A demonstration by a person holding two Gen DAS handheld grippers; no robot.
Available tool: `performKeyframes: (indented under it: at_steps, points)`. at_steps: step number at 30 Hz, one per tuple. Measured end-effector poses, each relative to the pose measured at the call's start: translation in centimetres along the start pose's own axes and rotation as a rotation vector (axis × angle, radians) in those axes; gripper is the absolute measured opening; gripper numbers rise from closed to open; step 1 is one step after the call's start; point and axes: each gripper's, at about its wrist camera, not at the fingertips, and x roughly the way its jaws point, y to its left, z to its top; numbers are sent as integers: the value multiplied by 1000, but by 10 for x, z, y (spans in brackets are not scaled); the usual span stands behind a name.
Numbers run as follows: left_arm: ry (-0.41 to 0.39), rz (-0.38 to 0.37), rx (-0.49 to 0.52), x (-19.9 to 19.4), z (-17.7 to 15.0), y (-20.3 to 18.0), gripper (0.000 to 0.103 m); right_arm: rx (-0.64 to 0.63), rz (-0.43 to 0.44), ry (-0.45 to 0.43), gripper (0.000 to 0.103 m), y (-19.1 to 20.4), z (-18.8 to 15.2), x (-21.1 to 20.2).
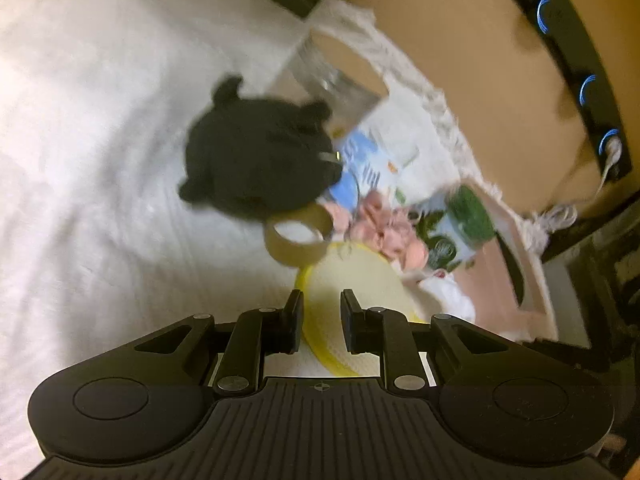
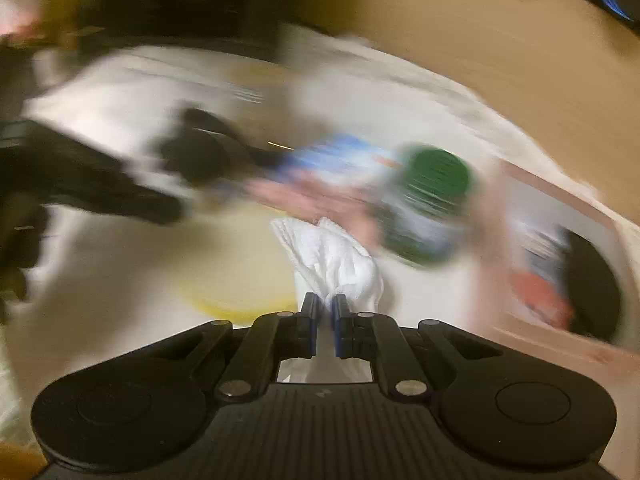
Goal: Organize soft objects
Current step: 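Grasp the white sock with the right gripper while the left gripper reaches the yellow sponge, then grasp the yellow round sponge edge with the left gripper while the right holds the sock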
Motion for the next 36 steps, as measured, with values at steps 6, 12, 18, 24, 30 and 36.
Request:
performKeyframes:
  at_steps: [6,12,18,24,30,36]
  points:
    - [-27,11,-44,11,-2,7,23,112,50,12,9,-14,-10,25]
    - [-20,11,-59,5,-6,9,22,156,78,-67,10,-15,-9,22]
    - [50,-92,-3,2,-11,-19,46,162,129,-47,11,-12,-3,38]
    - [-10,-260,0,-13,-4,-31,46,169,167,-48,11,-19,-9,37]
    - [54,-158,18,33,-1,-49,37,106,159,-59,12,-12,-10,35]
    - [44,-133,64,23,-6,-54,18,61,109,-100,27,-11,-12,19]
